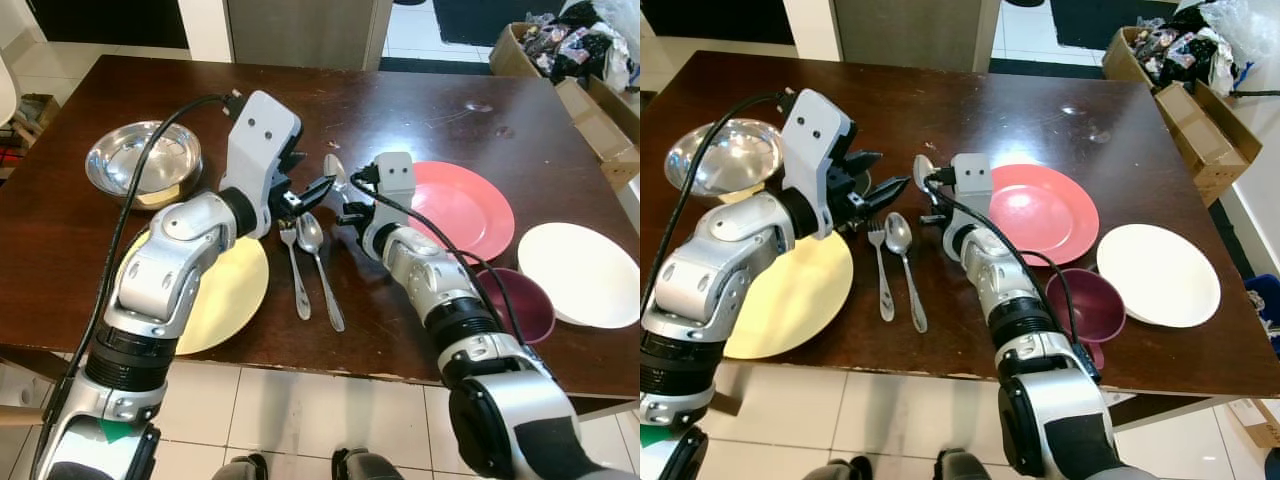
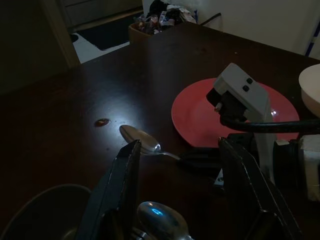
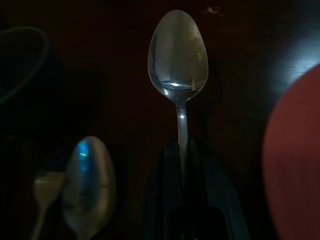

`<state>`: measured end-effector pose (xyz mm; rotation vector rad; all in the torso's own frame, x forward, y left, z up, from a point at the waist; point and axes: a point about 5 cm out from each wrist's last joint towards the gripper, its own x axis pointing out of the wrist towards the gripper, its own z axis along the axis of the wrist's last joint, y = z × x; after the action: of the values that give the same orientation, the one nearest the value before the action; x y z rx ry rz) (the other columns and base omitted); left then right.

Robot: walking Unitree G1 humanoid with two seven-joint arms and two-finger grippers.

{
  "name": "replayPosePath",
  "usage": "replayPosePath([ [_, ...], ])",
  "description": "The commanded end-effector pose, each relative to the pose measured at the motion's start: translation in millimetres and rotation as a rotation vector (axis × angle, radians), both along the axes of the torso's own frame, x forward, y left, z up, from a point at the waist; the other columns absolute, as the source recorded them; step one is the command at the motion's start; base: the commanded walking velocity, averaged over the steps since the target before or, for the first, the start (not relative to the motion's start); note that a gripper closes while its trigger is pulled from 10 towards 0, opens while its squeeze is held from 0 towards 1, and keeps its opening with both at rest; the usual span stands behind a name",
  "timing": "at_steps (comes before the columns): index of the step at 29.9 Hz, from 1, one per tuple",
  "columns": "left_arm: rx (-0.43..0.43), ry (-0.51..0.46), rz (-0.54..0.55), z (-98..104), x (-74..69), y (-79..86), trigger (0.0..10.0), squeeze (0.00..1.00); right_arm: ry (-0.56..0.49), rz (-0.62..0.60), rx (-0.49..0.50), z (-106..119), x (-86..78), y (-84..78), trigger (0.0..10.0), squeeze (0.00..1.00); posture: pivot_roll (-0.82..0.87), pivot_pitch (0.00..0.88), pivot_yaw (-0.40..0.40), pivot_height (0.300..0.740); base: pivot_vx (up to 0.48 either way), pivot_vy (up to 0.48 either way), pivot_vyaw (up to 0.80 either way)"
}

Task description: Setting the table

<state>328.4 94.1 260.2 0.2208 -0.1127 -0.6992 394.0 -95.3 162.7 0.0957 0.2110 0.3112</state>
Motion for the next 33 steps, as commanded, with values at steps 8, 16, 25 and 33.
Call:
replayPosePath([
  [8, -0.008, 0.012, -0.028, -1, -4.0, -4.7, 10.0, 0.0, -0.206, -0.092, -0.106, 44, 0.3, -40.7, 10.0, 0.02, -0.05, 0.091, 0.044, 0.74, 0.0, 0.0, 0.0],
  [16, -0.01, 0.014, -0.048, -1, -1.2, -9.2, 10.0, 0.0, -0.108, -0.206, -0.058, 33, -9.3, -103.4, 10.0, 0.02, -0.09, 0.095, 0.056, 0.74, 0.0, 0.0, 0.0],
  [25, -0.006, 0.013, -0.046, -1, -1.7, -8.2, 10.0, 0.0, -0.045, -0.224, -0.017, 17, -6.5, -97.4, 10.0, 0.04, -0.07, 0.092, 0.058, 0.74, 0.0, 0.0, 0.0],
  [33, -0.005, 0.016, -0.039, -2, -2.0, -6.3, 10.0, 0.0, -0.019, -0.36, -0.068, 14, -8.6, -121.6, 10.0, 0.2, -0.07, 0.093, 0.061, 0.74, 0.0, 0.0, 0.0],
])
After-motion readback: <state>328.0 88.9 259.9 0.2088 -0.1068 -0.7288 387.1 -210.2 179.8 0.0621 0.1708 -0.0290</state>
